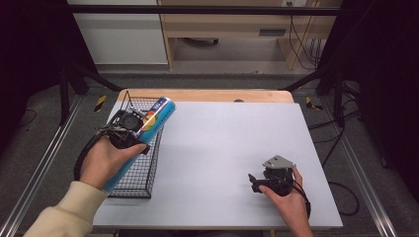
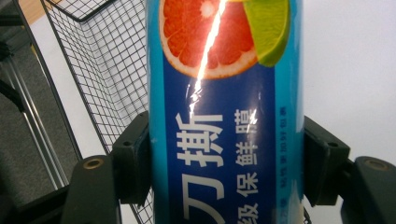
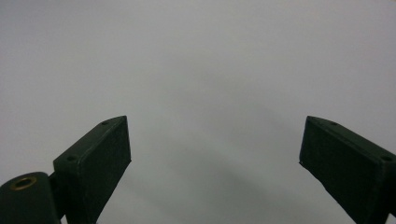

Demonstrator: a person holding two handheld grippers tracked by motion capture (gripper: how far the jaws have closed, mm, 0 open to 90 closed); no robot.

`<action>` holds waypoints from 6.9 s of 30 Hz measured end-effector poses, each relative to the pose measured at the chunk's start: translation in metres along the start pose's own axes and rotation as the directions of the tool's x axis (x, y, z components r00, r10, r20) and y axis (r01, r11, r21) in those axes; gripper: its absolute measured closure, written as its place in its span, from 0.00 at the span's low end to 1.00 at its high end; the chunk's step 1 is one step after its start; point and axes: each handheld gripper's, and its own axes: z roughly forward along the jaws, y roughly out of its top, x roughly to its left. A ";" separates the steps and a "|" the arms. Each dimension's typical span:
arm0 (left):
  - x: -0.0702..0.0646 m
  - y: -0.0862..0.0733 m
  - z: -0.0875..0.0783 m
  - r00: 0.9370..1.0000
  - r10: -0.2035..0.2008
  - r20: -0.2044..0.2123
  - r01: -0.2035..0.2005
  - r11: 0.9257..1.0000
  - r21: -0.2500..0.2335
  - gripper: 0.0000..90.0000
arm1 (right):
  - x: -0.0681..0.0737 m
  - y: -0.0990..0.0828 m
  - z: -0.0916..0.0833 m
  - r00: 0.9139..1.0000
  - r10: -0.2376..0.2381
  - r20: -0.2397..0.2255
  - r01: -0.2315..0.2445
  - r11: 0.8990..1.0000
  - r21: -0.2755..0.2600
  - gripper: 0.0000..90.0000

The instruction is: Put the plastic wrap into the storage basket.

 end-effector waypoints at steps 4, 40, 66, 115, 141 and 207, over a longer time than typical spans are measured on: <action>0.001 0.000 0.002 1.000 -0.004 -0.003 0.004 1.000 0.004 0.35 | -0.001 0.000 0.000 1.000 0.000 0.001 0.000 1.000 0.001 0.10; 0.012 -0.013 0.025 0.997 -0.075 -0.028 0.076 0.996 0.051 0.36 | -0.002 0.000 -0.003 1.000 0.015 -0.006 -0.015 1.000 -0.008 0.10; 0.016 -0.021 0.031 0.993 -0.109 -0.036 0.112 0.990 0.085 0.36 | 0.002 0.001 -0.002 0.999 -0.004 -0.036 0.003 1.000 -0.012 0.10; 0.021 -0.030 0.061 0.987 -0.162 0.008 0.158 0.973 0.169 0.35 | 0.002 0.001 -0.001 0.999 -0.004 -0.038 0.004 1.000 -0.002 0.10; 0.034 -0.036 0.083 0.986 -0.164 -0.009 0.161 0.953 0.258 0.35 | 0.002 0.000 0.002 0.999 -0.011 -0.044 0.011 1.000 0.009 0.10; -0.015 -0.018 0.001 0.991 0.015 0.135 0.042 0.911 -0.411 0.07 | -0.003 -0.002 -0.003 1.000 0.011 0.026 -0.011 1.000 -0.011 0.07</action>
